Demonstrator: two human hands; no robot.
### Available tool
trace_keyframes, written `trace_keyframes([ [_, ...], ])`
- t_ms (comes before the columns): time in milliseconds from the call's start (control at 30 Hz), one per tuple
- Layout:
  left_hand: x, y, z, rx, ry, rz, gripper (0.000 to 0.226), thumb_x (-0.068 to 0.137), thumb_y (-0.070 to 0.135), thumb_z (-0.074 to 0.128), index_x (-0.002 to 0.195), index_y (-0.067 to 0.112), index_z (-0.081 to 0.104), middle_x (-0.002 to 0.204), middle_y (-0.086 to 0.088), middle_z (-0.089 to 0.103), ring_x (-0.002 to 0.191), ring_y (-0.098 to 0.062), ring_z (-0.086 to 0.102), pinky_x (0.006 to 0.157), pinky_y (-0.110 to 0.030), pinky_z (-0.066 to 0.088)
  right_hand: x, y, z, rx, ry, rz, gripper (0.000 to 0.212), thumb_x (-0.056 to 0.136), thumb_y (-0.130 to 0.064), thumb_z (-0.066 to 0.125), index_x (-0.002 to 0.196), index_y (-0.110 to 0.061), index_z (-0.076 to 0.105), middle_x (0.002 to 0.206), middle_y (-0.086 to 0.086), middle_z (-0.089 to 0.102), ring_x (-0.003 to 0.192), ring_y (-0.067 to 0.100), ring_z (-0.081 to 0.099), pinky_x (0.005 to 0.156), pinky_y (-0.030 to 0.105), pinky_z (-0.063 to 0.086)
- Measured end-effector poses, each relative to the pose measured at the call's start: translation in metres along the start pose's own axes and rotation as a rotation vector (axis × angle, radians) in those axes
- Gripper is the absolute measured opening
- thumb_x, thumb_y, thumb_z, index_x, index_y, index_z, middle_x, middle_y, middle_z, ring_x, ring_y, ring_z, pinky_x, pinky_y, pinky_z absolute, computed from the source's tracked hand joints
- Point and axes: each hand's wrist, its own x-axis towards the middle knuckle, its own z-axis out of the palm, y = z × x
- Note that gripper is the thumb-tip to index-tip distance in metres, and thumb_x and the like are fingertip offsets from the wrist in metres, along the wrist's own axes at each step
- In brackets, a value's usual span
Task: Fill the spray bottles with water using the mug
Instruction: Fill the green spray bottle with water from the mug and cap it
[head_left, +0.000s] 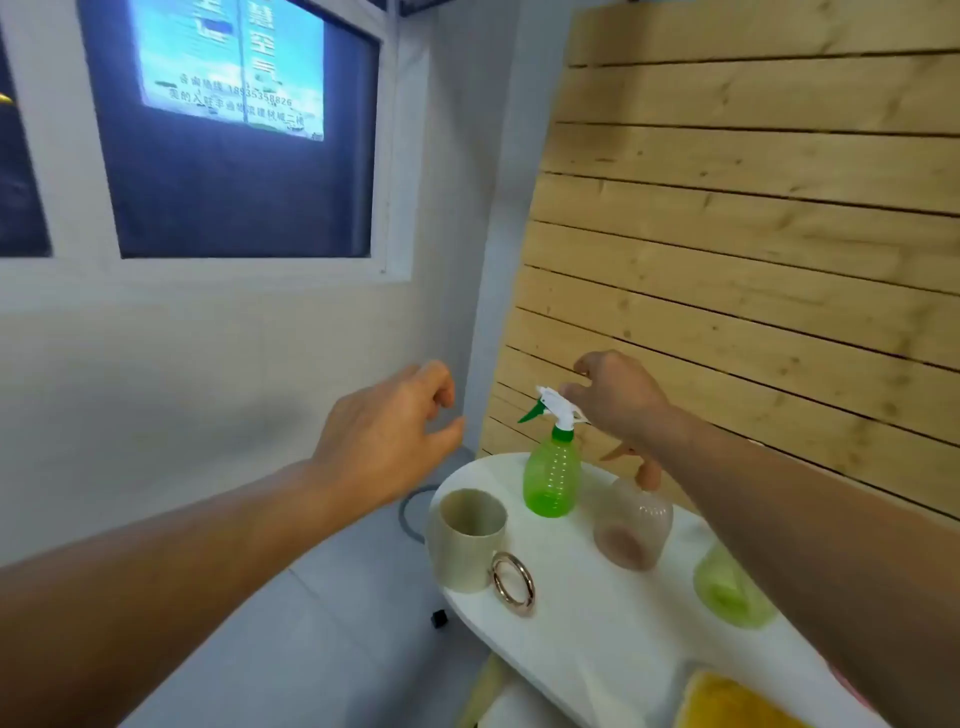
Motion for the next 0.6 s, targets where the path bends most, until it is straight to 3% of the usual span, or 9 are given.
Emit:
trace_keyframes([
  [100, 0.003, -0.011, 0.015, 0.014, -0.040, -0.003, 0.024, 0.097, 0.053, 0.062, 0.113, 0.037, 0.053, 0.110, 0.018, 0.057, 0.081, -0.008, 0.053, 0.070, -0.029, 0.037, 0.020, 0.003, 0.023, -0.170, -0.098, 0.040, 0.043, 0.098, -0.043, 0.056, 0.125, -0.010, 0.060, 0.123, 0.012, 0.063, 0.110, 0.031, 0.059, 0.095, 0.041, 0.047],
  [267, 0.004, -0.028, 0.038, -0.017, -0.128, 0.012, 0.036, 0.098, 0.055, 0.061, 0.128, 0.039, 0.050, 0.123, 0.020, 0.057, 0.072, -0.005, 0.050, 0.075, -0.029, 0.039, 0.043, 0.012, 0.060, -0.281, -0.228, 0.148, 0.027, 0.098, -0.045, 0.051, 0.103, -0.019, 0.055, 0.097, 0.000, 0.062, 0.095, 0.026, 0.053, 0.117, 0.057, 0.015],
  [367, 0.004, -0.033, 0.043, -0.023, -0.160, 0.009, 0.040, 0.098, 0.057, 0.060, 0.132, 0.040, 0.048, 0.129, 0.020, 0.056, 0.068, 0.001, 0.048, 0.076, -0.028, 0.039, 0.047, 0.020, 0.074, -0.287, -0.210, 0.165, 0.019, 0.094, -0.039, 0.059, 0.098, -0.021, 0.057, 0.084, -0.003, 0.059, 0.088, 0.025, 0.058, 0.116, 0.058, 0.013],
  [600, -0.002, -0.034, 0.026, -0.012, -0.182, 0.002, 0.048, 0.095, 0.061, 0.060, 0.136, 0.041, 0.046, 0.135, 0.018, 0.056, 0.074, -0.008, 0.051, 0.078, -0.031, 0.044, 0.031, 0.003, 0.036, -0.201, -0.111, 0.068, 0.013, 0.092, -0.033, 0.064, 0.089, -0.022, 0.059, 0.081, -0.001, 0.062, 0.086, 0.025, 0.060, 0.115, 0.054, 0.016],
])
